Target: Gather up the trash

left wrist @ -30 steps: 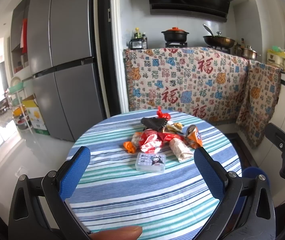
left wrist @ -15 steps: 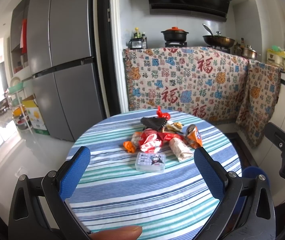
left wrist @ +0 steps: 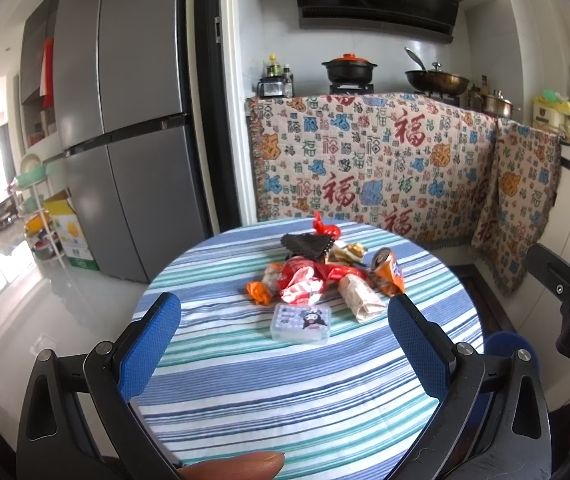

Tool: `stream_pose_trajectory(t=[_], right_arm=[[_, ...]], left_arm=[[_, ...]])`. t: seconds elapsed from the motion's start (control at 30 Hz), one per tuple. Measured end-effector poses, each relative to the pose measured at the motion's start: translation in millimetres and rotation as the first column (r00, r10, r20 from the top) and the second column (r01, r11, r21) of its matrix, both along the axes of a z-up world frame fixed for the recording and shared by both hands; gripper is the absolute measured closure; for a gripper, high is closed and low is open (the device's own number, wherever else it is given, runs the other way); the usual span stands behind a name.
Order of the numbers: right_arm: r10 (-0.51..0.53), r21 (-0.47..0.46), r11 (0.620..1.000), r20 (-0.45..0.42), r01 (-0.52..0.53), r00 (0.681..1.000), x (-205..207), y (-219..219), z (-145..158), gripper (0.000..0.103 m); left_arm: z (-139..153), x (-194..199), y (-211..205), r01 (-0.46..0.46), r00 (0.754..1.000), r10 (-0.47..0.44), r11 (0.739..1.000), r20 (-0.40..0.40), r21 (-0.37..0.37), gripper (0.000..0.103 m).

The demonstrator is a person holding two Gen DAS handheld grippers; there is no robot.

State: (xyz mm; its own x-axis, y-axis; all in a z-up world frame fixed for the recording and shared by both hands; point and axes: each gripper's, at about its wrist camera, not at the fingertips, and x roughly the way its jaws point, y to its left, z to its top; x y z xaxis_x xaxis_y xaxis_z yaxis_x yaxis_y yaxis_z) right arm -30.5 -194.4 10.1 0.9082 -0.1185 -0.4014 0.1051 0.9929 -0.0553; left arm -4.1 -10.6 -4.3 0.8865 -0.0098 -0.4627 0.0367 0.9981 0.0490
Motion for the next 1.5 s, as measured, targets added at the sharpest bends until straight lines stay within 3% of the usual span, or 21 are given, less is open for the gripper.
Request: stream_pose_trajectory(t=[1.5], right_arm=[[-0.006,-0.001,1.000,-0.004,0.006,1.000,0.5,-2.6,-1.4,0.000]], left_arm=[[-7.2,1.9,3.7,0.002,1.000,-0.002,1.000,-0.007,0.000,0.000]])
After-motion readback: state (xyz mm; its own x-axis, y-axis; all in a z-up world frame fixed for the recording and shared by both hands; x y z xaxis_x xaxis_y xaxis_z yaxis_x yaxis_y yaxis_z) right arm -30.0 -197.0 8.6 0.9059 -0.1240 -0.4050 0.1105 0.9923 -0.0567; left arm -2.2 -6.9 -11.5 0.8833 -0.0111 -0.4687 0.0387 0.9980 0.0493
